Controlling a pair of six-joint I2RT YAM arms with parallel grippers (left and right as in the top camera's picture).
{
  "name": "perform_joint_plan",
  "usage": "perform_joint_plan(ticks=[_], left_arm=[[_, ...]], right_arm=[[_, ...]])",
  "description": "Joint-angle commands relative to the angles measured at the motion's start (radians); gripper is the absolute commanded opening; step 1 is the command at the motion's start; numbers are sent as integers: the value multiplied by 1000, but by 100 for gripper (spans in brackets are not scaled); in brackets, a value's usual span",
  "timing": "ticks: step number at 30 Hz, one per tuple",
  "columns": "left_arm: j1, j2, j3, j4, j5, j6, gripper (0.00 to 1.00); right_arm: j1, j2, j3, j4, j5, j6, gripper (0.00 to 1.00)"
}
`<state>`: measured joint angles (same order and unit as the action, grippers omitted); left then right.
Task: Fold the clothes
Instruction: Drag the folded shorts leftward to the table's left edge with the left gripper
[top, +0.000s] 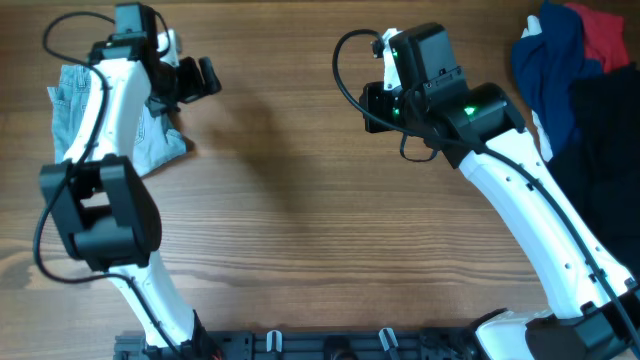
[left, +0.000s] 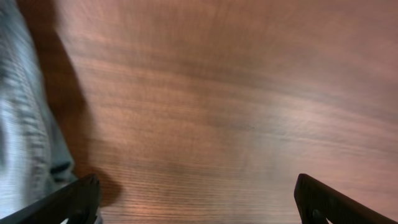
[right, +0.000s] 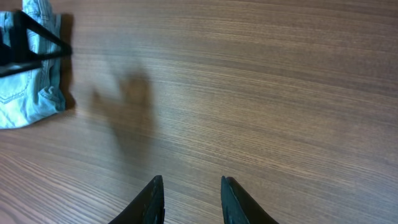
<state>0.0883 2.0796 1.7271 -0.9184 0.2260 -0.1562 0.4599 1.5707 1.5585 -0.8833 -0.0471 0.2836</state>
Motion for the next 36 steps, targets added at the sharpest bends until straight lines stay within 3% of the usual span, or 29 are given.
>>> perform_joint_plan(ticks=[1, 5, 12, 23, 36], left_arm=[[-2, 69, -7, -30, -29, -13, 100], [0, 94, -9, -62, -36, -13, 99], [37, 119, -9, -183, -218, -93, 100], [140, 119, -9, -216, -230, -102, 100], [56, 118, -8, -200, -200, -58, 100]], right_arm=[[1, 3, -6, -8, 6, 7, 30], [1, 3, -6, -9, 6, 7, 30], [1, 3, -6, -17, 6, 6, 30], [0, 3, -6, -22, 6, 5, 29], [0, 3, -6, -22, 6, 5, 29]])
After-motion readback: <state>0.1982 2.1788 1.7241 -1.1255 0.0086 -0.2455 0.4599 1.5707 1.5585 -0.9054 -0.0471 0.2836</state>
